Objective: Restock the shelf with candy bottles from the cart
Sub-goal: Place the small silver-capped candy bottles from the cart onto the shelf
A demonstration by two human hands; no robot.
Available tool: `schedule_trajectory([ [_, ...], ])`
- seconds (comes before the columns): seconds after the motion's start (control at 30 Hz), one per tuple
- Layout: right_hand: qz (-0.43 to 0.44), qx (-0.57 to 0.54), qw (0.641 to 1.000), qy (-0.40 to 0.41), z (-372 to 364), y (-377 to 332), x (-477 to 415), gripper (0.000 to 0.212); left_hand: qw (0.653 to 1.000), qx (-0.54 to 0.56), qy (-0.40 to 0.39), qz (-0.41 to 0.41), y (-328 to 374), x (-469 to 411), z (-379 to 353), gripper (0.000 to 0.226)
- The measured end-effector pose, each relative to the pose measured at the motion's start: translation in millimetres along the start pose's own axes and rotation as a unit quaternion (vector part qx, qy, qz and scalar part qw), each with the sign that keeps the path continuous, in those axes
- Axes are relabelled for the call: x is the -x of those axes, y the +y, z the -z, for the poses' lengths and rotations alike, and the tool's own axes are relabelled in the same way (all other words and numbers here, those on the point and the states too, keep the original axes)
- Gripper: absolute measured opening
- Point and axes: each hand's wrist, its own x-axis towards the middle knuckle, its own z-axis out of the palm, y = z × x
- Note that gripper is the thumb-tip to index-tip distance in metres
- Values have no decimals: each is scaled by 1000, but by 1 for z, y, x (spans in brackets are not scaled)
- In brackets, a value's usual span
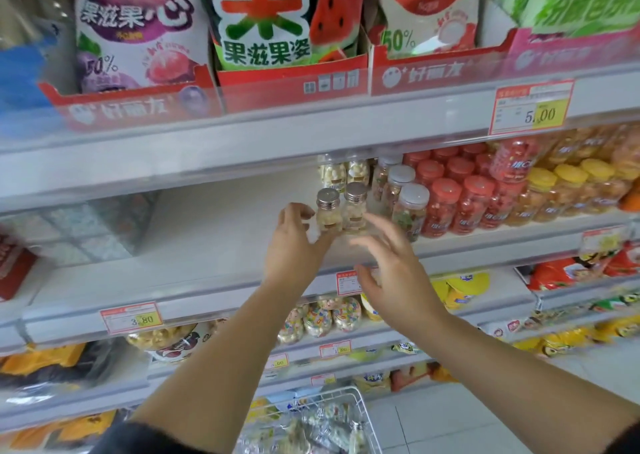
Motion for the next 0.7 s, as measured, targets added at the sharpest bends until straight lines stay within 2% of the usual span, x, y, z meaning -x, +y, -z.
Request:
schedule_trajectory([
  [0.1,30,79,995,-45,-5,3,-3,34,995,-76,-25,-53,-7,24,10,18],
  [0.23,-10,115,988,-102,-5,0,-31,29,982,-153,-102,-52,-7,15,6,35],
  [0.47,-51,121,983,-132,-11,10,-47,16,971,-188,-135,-53,-2,-16,-8,43],
  [0.7,-77,101,983,-136,-16,15,-66,21,970,-190,-148,-44,-1,-43,-21,43],
])
